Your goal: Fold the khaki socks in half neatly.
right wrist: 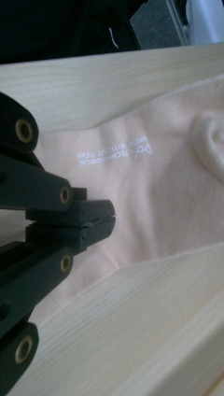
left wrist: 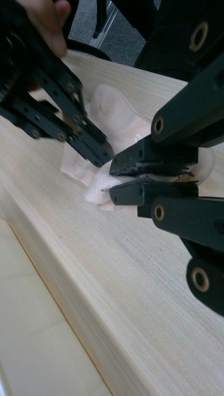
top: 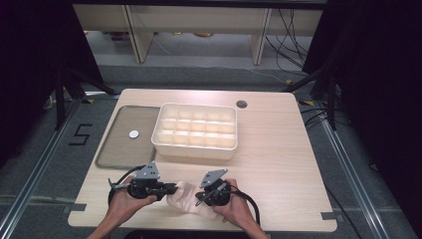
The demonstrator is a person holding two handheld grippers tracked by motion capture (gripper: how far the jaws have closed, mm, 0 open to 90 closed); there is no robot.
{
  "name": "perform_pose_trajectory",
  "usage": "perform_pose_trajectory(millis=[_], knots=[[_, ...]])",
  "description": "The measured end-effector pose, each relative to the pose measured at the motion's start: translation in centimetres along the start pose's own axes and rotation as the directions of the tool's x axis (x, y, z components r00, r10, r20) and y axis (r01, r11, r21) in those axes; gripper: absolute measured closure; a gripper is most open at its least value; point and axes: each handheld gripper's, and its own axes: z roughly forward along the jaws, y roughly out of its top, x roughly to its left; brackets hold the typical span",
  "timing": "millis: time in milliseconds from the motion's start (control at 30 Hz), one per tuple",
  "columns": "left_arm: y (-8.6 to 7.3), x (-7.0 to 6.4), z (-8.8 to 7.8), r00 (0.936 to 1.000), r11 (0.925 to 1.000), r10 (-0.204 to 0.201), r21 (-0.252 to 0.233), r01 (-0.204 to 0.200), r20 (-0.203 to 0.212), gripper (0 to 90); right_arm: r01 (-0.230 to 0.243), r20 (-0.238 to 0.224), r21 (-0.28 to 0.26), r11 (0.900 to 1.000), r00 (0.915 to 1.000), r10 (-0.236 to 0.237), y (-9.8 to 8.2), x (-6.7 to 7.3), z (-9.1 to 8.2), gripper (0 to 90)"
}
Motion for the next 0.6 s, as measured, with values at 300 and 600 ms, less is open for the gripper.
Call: perform_pose_trajectory(millis=[300,600], knots=[[0.5,-0.3,-0.3,1.0,0.9998,0.007,-0.019,-0.007,0.001,83.8,-0.004,-0.014,-0.024,1.0,0.9999,0.003,1.5,0.2,1.4,89.4],[0.6,-0.5,-0.3,1.0,0.9996,0.004,-0.027,-0.004,0.003,83.7,-0.057,0.033,-0.082,0.995,0.9977,0.06,-0.1,-1.3,-2.6,89.1]])
